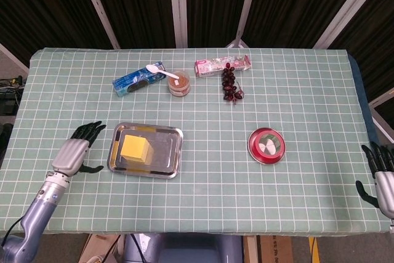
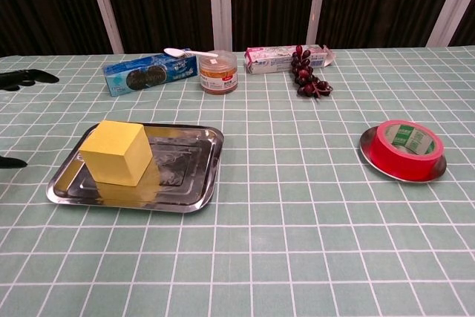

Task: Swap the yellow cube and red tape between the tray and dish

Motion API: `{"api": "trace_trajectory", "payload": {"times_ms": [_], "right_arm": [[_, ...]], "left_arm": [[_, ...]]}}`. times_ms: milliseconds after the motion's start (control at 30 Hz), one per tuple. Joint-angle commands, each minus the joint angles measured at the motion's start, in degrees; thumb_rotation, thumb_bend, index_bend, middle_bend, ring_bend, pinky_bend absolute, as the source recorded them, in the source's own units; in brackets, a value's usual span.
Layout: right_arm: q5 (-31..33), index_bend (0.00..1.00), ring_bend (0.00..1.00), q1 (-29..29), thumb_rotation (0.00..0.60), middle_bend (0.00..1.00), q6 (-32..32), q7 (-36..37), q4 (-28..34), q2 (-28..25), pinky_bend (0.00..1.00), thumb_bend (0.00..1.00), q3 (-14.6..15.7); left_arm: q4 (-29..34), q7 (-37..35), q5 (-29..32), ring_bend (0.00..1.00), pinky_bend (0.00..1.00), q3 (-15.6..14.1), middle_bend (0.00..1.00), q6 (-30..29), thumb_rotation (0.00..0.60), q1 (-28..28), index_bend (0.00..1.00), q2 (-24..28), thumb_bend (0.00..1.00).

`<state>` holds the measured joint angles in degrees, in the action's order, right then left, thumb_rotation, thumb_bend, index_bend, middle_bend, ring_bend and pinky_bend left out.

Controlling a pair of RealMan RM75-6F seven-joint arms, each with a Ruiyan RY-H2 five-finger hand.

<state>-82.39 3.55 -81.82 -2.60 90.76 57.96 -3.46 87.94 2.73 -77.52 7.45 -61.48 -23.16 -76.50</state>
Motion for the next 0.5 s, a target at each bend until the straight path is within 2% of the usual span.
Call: {"api": "trace_trajectory", "payload": {"times_ms": [33, 500], "right_arm": [[-0.1, 0.0, 0.0, -0.1, 0.572, 0.0, -0.1, 0.4, -0.4, 0.1, 0.0, 0.4, 0.1], [0.5, 0.0, 0.0, -1.3, 0.577, 0.0, -0.6, 3.0, -2.7, 0.3, 0.0, 0.4, 0.4]], "left_arm": [[-2.2, 0.6, 2.4, 0.0, 0.0, 1.0, 0.0, 2.6, 0.6, -2.0, 0.0, -2.0, 0.03], [-9.5, 1.5, 6.1, 0.0, 0.0, 3.0, 0.02, 9.9, 0.6, -9.6, 0.0, -10.7, 0.03]]}}
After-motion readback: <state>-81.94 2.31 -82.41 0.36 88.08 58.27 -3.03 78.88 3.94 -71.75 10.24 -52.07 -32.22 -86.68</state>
